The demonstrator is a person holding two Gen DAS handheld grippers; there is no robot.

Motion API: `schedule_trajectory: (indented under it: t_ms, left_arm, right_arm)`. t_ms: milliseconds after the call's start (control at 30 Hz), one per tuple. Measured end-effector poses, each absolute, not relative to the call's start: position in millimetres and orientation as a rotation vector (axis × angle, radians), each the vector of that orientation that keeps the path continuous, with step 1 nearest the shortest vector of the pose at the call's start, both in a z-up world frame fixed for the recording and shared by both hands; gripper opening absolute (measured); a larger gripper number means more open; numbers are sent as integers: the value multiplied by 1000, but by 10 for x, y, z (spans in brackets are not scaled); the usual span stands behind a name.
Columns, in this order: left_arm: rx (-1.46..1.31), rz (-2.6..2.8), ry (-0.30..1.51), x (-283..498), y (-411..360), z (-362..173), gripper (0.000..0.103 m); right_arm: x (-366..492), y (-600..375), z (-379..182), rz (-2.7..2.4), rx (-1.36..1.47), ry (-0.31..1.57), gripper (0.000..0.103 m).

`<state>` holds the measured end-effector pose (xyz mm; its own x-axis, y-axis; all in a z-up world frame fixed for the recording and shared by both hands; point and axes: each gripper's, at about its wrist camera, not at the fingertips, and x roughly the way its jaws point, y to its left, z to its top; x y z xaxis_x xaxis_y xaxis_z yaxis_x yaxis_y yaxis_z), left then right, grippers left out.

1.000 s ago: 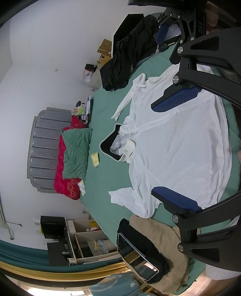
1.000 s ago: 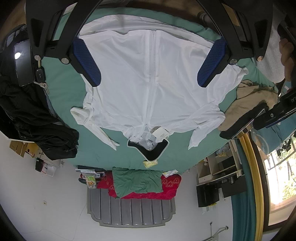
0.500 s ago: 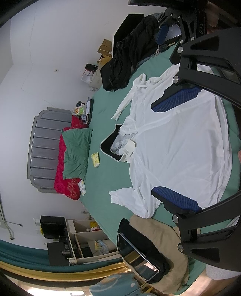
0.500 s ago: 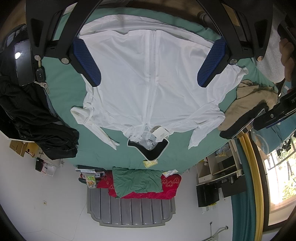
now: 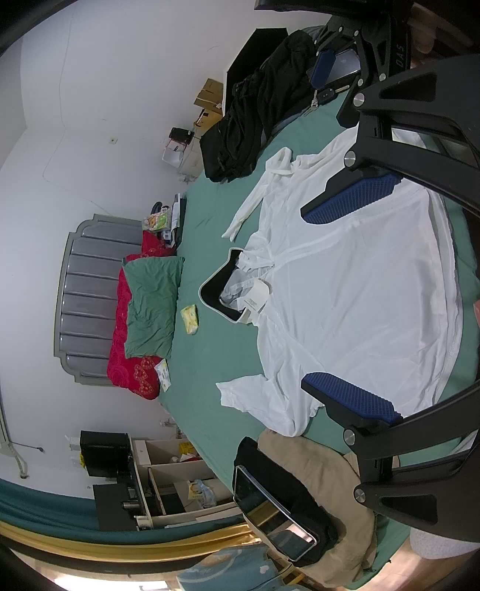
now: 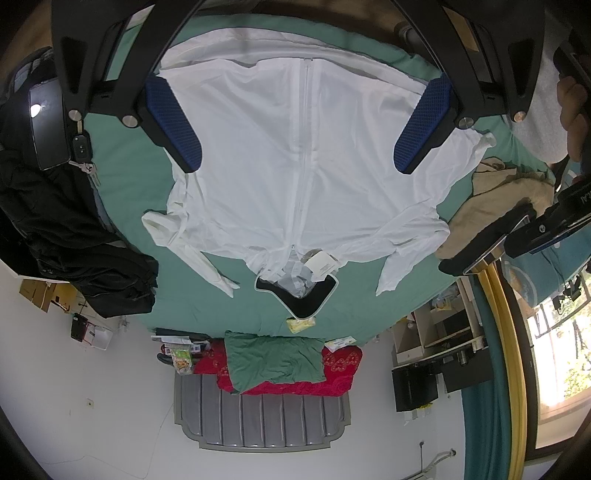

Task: Fold large clothes
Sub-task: 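Grasp a white jacket sleeve with the right gripper and lift it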

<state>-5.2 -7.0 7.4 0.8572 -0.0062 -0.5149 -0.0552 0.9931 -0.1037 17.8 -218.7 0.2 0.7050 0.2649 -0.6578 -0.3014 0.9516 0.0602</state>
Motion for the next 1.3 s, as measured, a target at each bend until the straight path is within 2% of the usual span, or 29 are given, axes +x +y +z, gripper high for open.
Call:
schedule_trajectory:
  t_ms: [467,833,933,1000,1100,1200,1300]
  left_arm:
    - [-116,5,563,82,-159,129,85]
    - [-123,-60,732,1022,64,-430,85]
    - [-152,-59,759,1342,160,-605,85]
    - [-169,-63,767,1578,226,-727,85]
    - [-180,-58,756,1852,312,-860,85]
    - [-193,-43,751,2150,418,-1025,85]
    - [-223,-41,778,2412,512,-1183,85]
  right_arm:
    - [257,-2179,-17,325,-44,753,102]
    - [1128,-2648,-522,359,-9,829,102]
    - [1487,-2775,-658,362,-15,868,87]
    - [1765,-2855,-763,366,-36,893,73]
    - [2175,-2968,-907,367,-81,915,60]
    - [2618,-3101,-1018,360,-96,928,52]
    - [3179,-3221,-1175,342,-117,952,51]
